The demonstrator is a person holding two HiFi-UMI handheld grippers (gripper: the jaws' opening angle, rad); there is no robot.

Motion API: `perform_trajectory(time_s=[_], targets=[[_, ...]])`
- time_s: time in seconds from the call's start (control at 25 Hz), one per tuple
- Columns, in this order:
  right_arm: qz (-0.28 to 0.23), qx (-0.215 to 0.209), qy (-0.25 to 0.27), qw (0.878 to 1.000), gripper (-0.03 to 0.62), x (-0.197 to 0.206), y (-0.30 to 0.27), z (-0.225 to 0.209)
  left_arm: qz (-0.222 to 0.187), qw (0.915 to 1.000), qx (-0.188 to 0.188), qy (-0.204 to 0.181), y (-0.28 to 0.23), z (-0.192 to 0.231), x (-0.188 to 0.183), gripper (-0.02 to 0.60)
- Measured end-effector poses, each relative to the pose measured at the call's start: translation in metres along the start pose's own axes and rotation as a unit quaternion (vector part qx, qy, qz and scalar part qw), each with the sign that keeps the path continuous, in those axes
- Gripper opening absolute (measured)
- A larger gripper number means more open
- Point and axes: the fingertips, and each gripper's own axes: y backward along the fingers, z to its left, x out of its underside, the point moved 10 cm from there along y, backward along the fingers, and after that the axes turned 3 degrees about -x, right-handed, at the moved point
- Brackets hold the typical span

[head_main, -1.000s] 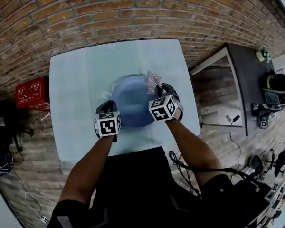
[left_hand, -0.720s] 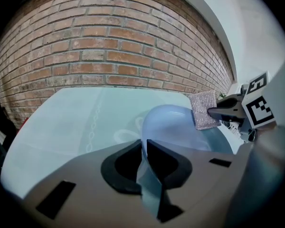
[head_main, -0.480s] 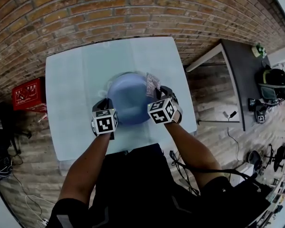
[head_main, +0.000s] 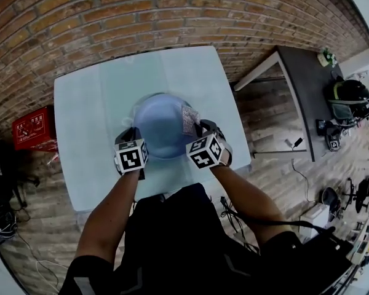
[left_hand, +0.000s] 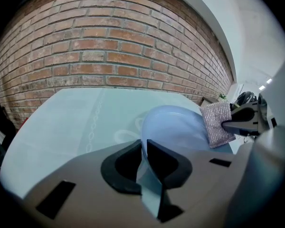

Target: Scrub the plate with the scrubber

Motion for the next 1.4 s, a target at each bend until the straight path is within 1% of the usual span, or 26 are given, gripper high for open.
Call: perform_trajectory(time_s=[0.24,0.4,0.56,0.8,0.92,1.0,1.12,1.2,1.28,1.4], targets=[[0.002,-0.013,0.000,1.000,0.058,0.002,0.007,0.012,-0.003,1.0000,0.005,-0.004,0.000,-0.001,-0.001,0.044],[0.004,-0.024,-0.002,1.000,0.058,0.001,0.011,0.017,0.000,0.9999,0.008,0.009,0.001,-0.001,-0.001,0.044],[0.009,-0.048,-0.012,0.999,0.058,0.001,0.013,0.026,-0.002,0.9999,0.016,0.006,0.001,0.000,-0.001,0.048],[0.004,-0.071,-0.015,0.997,0.058,-0.002,0.014,0.031,-0.003,0.9992,0.024,0.032,0.001,0.003,0.000,0.049],[0.005,-0.086,-0.031,0.996,0.058,-0.003,0.015,0.028,-0.012,0.9989,0.035,0.028,0.004,0.004,-0.001,0.049],[0.004,-0.098,-0.050,0.994,0.058,-0.004,0.016,0.024,-0.022,0.9987,0.035,0.028,0.009,0.005,-0.002,0.049],[-0.006,-0.107,-0.066,0.992,0.058,-0.007,0.018,0.016,-0.028,0.9982,0.037,0.037,0.015,0.003,-0.003,0.049],[-0.017,-0.111,-0.059,0.992,0.058,-0.012,0.018,0.010,-0.026,0.9981,0.038,0.041,0.018,0.001,0.000,0.049],[-0.027,-0.114,-0.046,0.992,0.058,-0.018,0.015,0.002,-0.024,0.9982,0.030,0.046,0.021,0.000,0.001,0.049],[-0.036,-0.113,-0.028,0.993,0.058,-0.025,0.010,-0.012,-0.023,0.9973,0.014,0.068,0.028,-0.001,0.001,0.049]])
